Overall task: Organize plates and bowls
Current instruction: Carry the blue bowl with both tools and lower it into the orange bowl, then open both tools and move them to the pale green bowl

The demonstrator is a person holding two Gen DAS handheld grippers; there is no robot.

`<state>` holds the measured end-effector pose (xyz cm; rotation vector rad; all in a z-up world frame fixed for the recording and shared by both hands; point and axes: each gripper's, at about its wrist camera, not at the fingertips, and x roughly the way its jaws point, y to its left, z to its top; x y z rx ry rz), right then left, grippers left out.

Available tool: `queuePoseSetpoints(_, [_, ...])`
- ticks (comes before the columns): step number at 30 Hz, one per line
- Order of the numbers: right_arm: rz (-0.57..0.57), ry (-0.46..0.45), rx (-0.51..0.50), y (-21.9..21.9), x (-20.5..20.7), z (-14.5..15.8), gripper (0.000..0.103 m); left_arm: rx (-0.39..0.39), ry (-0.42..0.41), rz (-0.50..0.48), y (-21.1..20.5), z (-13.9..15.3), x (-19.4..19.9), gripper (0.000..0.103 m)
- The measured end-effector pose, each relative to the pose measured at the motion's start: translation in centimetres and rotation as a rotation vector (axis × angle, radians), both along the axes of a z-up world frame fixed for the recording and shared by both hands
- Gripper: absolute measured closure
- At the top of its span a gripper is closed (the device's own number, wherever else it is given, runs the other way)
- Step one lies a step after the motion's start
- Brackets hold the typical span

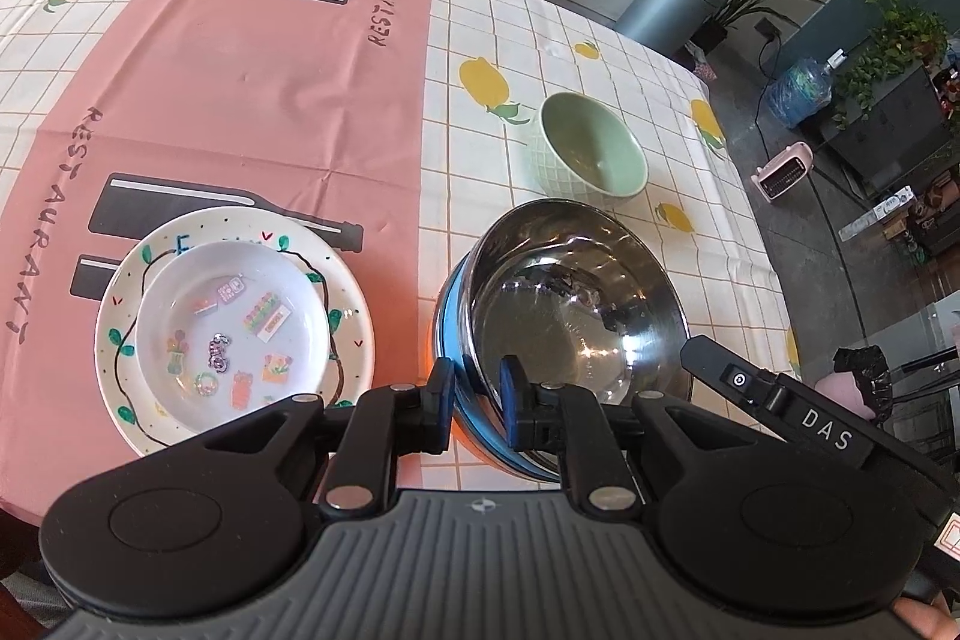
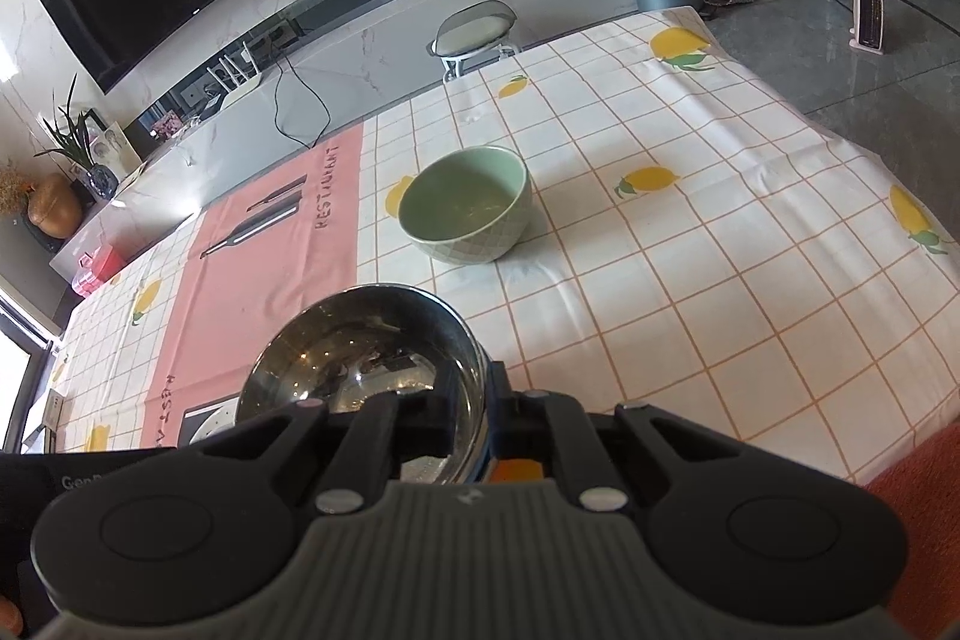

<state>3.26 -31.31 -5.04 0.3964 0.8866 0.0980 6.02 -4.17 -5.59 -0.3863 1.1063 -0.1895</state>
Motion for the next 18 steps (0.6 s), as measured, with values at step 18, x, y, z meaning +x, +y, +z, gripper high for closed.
queuePoseSetpoints(18, [0.038,-0.058,-0.036,-0.8,2.0,3.1,0.077,-0.015,-0.135,-0.076,1.1,4.7,3.4,0.069])
